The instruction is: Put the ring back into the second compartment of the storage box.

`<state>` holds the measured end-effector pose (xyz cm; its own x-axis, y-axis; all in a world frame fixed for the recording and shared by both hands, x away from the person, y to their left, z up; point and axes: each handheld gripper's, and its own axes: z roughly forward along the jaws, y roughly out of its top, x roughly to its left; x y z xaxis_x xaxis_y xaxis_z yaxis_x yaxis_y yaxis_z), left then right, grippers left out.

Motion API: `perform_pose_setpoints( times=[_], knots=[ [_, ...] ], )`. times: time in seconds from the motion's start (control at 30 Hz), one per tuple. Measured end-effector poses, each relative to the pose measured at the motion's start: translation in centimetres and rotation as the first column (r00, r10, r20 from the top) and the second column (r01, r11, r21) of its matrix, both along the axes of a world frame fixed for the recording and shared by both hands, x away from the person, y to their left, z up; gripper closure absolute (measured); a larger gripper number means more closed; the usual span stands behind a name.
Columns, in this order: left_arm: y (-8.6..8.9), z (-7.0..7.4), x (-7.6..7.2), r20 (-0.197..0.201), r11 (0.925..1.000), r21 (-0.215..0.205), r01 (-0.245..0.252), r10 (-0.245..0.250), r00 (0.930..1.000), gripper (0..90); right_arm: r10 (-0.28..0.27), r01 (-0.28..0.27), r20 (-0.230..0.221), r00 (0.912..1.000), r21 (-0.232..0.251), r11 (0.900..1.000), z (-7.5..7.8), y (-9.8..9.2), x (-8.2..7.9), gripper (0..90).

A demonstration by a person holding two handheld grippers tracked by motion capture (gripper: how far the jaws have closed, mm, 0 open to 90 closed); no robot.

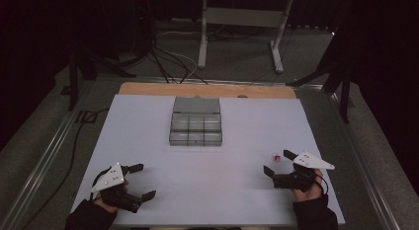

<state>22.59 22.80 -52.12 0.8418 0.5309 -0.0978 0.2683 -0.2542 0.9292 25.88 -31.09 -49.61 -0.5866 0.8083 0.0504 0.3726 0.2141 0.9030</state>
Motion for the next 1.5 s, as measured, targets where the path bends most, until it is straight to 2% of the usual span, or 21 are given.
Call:
perform_pose_setpoints(
  times=[0.23,0.3,0.47,0.53,0.57,0.6,0.63,0.67,0.7,0.83,0.93,1.07,1.2,1.27,1.3,1.37,1.43,1.5],
  knots=[
    [0.0,0.0,0.0,-0.001,1.0,-0.002,0.001,-0.001,1.0,0.3,-0.043,0.043,-0.008,0.999,-0.002,0.999,-0.1,-0.6,0.7,0.0],
    [0.0,0.0,0.1,-0.003,1.0,-0.004,-0.001,0.001,1.0,0.3,-0.073,0.074,0.018,0.9971,-0.013,0.997,-0.1,-0.8,1.0,0.0],
    [0.0,0.0,0.0,-0.002,1.0,-0.003,0.0,0.0,1.0,0.3,-0.116,0.116,-0.002,0.9933,-0.011,0.993,-0.2,-1.2,1.6,0.0],
    [0.0,0.0,0.0,-0.001,1.0,-0.003,0.0,0.0,1.0,0.3,-0.128,0.128,-0.034,0.9912,-0.005,0.992,-0.3,-1.4,2.1,0.0],
    [0.0,0.0,0.0,-0.001,1.0,-0.002,0.0,0.0,1.0,0.3,-0.128,0.128,-0.034,0.9912,-0.005,0.992,-0.3,-1.4,2.1,0.0],
    [0.0,0.0,0.1,-0.002,1.0,-0.004,-0.001,0.001,1.0,0.3,-0.128,0.13,-0.081,0.9884,0.011,0.992,-0.6,-1.4,2.4,0.0],
    [0.0,0.0,0.1,-0.002,1.0,-0.004,-0.001,0.001,1.0,0.3,-0.128,0.13,-0.081,0.9884,0.011,0.992,-0.6,-1.4,2.4,0.0],
    [0.0,0.0,0.1,-0.002,1.0,-0.004,-0.001,0.001,1.0,0.3,-0.133,0.135,-0.108,0.9853,0.018,0.991,-0.7,-1.4,2.5,0.0],
    [0.0,0.0,0.1,-0.002,1.0,-0.002,-0.001,0.001,1.0,0.3,-0.141,0.143,-0.134,0.9809,0.01,0.99,-1.0,-1.4,2.7,0.0],
    [0.0,0.0,0.0,-0.003,1.0,-0.002,-0.001,0.001,1.0,0.3,-0.152,0.154,-0.144,0.9778,-0.001,0.988,-1.2,-1.4,2.8,0.0],
    [0.0,0.0,0.0,-0.001,1.0,0.002,0.001,-0.001,1.0,0.3,-0.181,0.172,-0.142,0.9732,-0.073,0.982,-1.6,-1.3,2.9,0.0],
    [0.0,0.0,0.0,-0.002,1.0,0.004,0.002,-0.001,1.0,0.3,-0.195,0.179,-0.165,0.9669,-0.109,0.978,-2.0,-1.0,3.1,0.0],
    [0.0,0.0,0.0,-0.003,1.0,0.0,0.001,-0.001,1.0,0.3,-0.201,0.182,-0.176,0.9637,-0.115,0.976,-2.2,-0.8,3.2,0.0],
    [0.0,0.0,0.0,-0.003,1.0,0.003,0.001,-0.001,1.0,0.3,-0.223,0.205,-0.183,0.9574,-0.111,0.972,-2.4,-0.7,3.3,4.7],
    [-0.1,0.0,0.0,-0.002,1.0,0.007,0.003,-0.003,1.0,0.3,-0.244,0.222,-0.195,0.9502,-0.125,0.967,-2.7,-0.6,3.4,5.2],
    [-0.1,0.0,0.0,-0.003,1.0,0.006,0.003,-0.003,1.0,0.3,-0.255,0.228,-0.204,0.9454,-0.145,0.963,-2.8,-0.7,3.5,7.9],
    [-0.1,0.0,0.0,-0.002,1.0,0.007,0.002,-0.002,1.0,0.3,-0.27,0.239,-0.207,0.9404,-0.159,0.958,-2.9,-0.8,3.5,14.7],
    [-0.1,0.0,0.0,-0.002,1.0,0.004,0.002,-0.002,1.0,0.3,-0.278,0.245,-0.203,0.9388,-0.171,0.954,-2.9,-0.8,3.6,17.3]
  ],
)
